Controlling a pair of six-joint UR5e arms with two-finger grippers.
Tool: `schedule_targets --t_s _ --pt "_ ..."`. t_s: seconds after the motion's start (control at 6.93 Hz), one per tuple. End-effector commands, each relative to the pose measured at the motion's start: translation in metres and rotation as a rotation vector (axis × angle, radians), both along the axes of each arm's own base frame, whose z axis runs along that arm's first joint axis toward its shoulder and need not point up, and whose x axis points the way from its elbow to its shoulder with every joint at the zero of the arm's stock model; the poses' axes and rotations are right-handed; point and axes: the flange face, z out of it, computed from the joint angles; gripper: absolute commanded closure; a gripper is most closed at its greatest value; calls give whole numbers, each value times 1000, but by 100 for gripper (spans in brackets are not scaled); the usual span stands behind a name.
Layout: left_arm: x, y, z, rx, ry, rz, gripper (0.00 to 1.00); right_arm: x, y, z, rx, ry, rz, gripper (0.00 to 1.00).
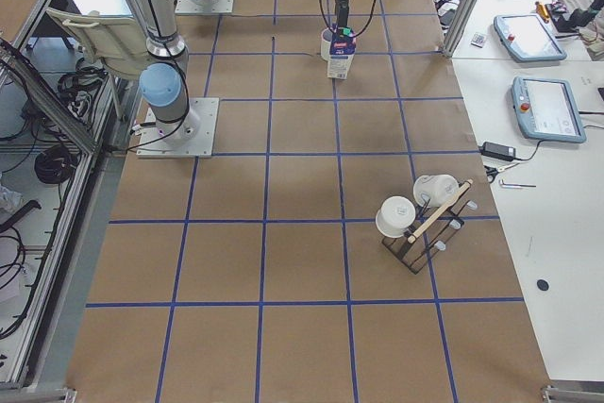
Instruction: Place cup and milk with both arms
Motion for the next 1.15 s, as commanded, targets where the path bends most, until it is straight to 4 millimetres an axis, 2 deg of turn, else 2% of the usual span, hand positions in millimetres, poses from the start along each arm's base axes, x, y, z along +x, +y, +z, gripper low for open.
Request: schedule_targets --t_s 0.0,0.43,1.01 --pt "0 0 0 0 -2 0 0 -34 17 21 17 0 24 0" --pt "0 0 -1 1 -3 0 0 -32 23 30 0 -5 25 0" --pt "0 0 -2 3 -5 0 0 -32 24 22 15 -3 27 0"
